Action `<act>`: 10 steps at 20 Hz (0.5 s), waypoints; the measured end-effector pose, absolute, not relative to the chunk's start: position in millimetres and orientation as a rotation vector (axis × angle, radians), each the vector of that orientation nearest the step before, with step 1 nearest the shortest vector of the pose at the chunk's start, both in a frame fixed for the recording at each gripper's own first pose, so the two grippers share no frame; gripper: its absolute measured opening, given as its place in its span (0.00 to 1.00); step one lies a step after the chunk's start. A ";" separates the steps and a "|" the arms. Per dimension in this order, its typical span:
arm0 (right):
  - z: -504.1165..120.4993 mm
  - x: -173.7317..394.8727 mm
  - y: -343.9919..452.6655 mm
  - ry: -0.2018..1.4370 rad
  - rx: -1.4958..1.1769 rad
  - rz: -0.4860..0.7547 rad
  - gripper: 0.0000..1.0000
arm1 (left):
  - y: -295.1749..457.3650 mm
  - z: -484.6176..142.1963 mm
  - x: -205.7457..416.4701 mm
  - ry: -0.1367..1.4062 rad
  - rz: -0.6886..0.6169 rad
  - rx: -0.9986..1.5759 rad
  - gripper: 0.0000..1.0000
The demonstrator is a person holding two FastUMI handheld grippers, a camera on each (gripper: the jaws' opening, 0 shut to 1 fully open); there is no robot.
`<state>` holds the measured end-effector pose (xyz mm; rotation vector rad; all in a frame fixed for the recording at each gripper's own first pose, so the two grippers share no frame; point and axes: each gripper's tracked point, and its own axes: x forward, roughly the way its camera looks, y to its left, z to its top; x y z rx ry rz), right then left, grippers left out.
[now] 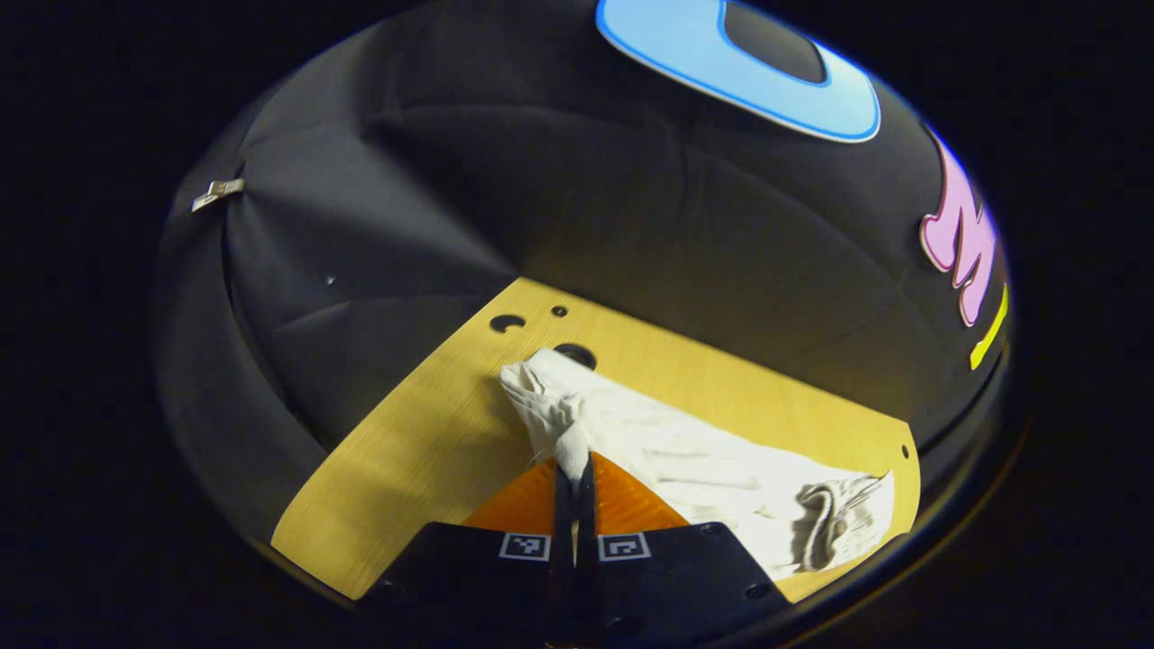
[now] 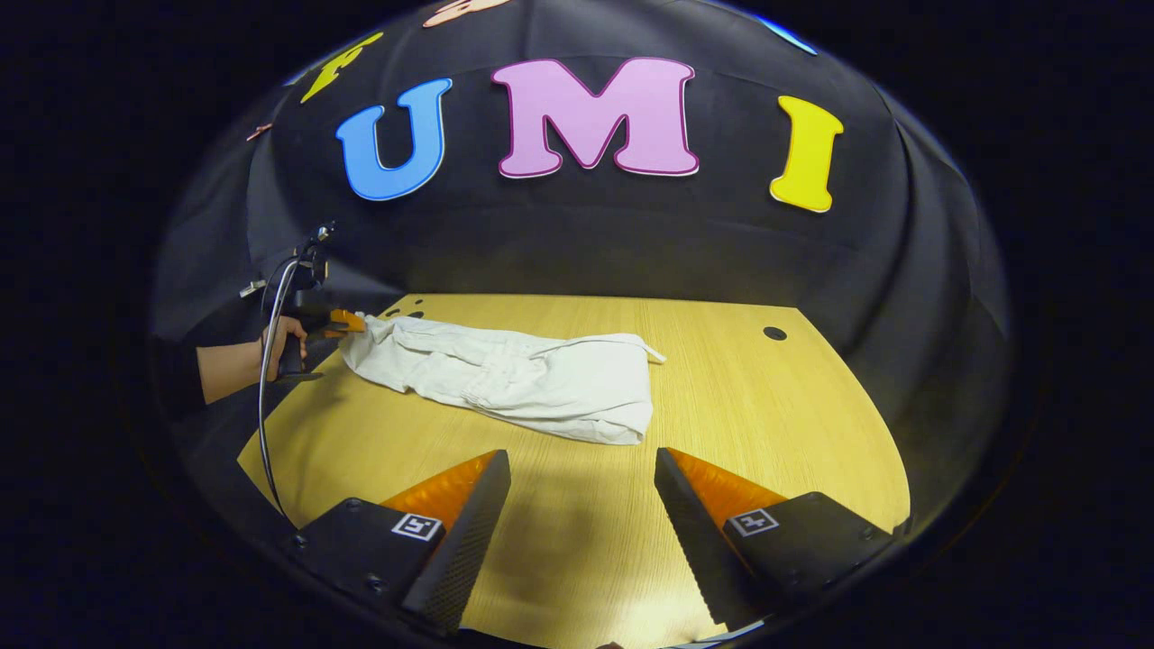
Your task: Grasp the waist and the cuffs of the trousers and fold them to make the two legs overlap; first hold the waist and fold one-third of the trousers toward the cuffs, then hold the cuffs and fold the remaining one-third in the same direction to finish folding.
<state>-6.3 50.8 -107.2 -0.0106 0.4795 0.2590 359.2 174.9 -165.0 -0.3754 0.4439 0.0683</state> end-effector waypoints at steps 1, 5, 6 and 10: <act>-104.2 -3.3 48.3 0.474 -0.004 0.257 0.99 | 167.1 -152.4 360.7 0.431 0.055 -0.374 0.05; -95.2 3.3 33.3 0.446 0.019 0.242 0.99 | 127.3 -98.6 363.4 0.375 -0.002 -0.381 0.05; -93.8 3.6 27.1 0.443 0.024 0.236 0.99 | 113.8 -85.9 363.4 0.365 -0.021 -0.380 0.05; -87.5 4.1 3.8 0.426 0.052 0.206 0.99 | 46.0 -44.1 360.4 0.339 -0.110 -0.345 0.05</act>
